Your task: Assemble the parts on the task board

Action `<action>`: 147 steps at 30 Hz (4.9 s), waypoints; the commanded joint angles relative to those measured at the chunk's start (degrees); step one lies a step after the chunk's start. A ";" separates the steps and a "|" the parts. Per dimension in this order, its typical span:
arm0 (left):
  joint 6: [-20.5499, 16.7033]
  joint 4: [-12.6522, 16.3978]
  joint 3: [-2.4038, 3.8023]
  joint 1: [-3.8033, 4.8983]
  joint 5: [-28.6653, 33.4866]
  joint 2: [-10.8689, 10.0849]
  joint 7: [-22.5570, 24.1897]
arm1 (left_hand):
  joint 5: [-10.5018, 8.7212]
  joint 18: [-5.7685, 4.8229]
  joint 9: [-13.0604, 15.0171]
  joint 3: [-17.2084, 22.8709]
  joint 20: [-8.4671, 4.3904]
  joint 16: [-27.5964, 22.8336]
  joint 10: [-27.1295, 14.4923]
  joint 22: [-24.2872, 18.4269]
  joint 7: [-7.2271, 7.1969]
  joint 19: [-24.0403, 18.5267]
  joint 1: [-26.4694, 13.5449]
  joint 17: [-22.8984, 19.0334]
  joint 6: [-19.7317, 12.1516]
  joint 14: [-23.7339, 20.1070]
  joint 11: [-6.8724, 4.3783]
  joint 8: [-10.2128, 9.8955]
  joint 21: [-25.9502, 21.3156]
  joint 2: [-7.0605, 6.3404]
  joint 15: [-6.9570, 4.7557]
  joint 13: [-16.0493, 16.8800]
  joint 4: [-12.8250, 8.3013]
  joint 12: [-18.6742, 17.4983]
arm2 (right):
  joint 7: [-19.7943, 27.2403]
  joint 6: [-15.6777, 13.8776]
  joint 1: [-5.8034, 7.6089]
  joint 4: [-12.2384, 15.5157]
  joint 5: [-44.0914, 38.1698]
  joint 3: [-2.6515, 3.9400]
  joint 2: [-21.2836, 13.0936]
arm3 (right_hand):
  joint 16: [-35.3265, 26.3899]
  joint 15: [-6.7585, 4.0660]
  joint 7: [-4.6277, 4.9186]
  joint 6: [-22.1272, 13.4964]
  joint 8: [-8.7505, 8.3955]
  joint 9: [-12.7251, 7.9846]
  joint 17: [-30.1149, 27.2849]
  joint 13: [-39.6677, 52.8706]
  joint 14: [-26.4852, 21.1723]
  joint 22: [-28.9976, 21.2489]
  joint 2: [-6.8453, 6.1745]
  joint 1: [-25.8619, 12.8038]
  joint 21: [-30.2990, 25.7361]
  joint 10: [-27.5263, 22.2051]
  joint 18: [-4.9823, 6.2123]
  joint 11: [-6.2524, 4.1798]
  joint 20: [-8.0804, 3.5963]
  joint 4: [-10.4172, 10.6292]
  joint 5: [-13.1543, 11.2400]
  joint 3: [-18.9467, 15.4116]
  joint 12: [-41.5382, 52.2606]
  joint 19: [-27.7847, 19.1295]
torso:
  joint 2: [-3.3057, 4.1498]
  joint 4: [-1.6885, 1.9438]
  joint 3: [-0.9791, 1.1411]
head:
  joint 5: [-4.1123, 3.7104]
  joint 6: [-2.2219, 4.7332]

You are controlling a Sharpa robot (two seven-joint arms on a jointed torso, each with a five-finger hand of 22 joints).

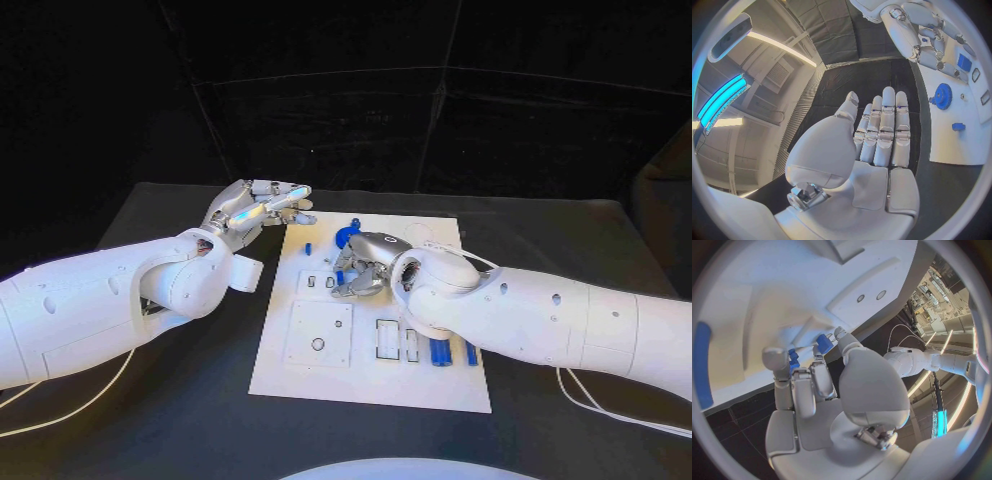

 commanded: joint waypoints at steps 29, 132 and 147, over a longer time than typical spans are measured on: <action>1.69 -4.32 0.08 1.37 -27.31 2.68 -32.40 | 0.66 -1.14 4.81 0.50 -9.58 75.50 12.18 22.51 -6.89 18.99 -4.84 70.59 7.91 17.30 -8.43 7.27 30.72 0.95 -8.25 27.16 0.99 32.65 | 29.39 -10.08 6.58 13.55 26.66 0.12 -21.21 | -1.73 0.78 0.37 -1.94 0.84 0.21 7.69 -1.53 4.26 -5.61 3.61 7.19 -3.51 -3.57 0.19 0.38 0.80 2.41 1.73 -8.84 -3.68 -2.76 | -1.64 -0.53 0.56 | 0.84 -0.41; 26.40 -18.85 -4.72 7.37 -52.52 23.37 -58.30 | 0.06 -4.09 26.18 -9.73 -9.40 77.87 8.17 54.31 -8.38 17.25 -8.03 73.82 -6.70 17.81 -8.77 33.20 57.25 -0.01 -8.75 61.98 14.11 67.51 | 20.77 -6.87 8.94 8.67 26.24 0.10 -23.49 | -11.38 -0.06 -0.23 -2.49 2.21 0.08 -5.93 -19.89 1.27 -21.57 5.82 10.61 -15.07 -14.16 2.17 -0.36 -0.03 4.97 10.51 -17.15 -19.78 -7.73 | -2.91 -0.83 1.51 | 2.18 -2.96; 26.39 -18.65 -4.85 7.33 -52.48 23.53 -58.28 | 0.08 -4.12 26.63 -8.48 -9.37 77.87 8.26 54.69 -8.37 17.20 -6.54 73.82 -7.03 17.81 -8.76 33.65 57.49 0.61 -8.73 62.13 13.02 67.70 | 20.48 -6.45 8.94 8.42 26.24 0.10 -23.19 | -11.67 -0.08 -0.24 -2.51 2.27 0.09 -6.24 -20.09 1.22 -21.68 5.94 10.85 -15.23 -14.17 2.17 -0.37 -0.05 4.95 10.64 -17.19 -19.90 -7.67 | -2.98 -0.77 1.49 | 2.13 -3.29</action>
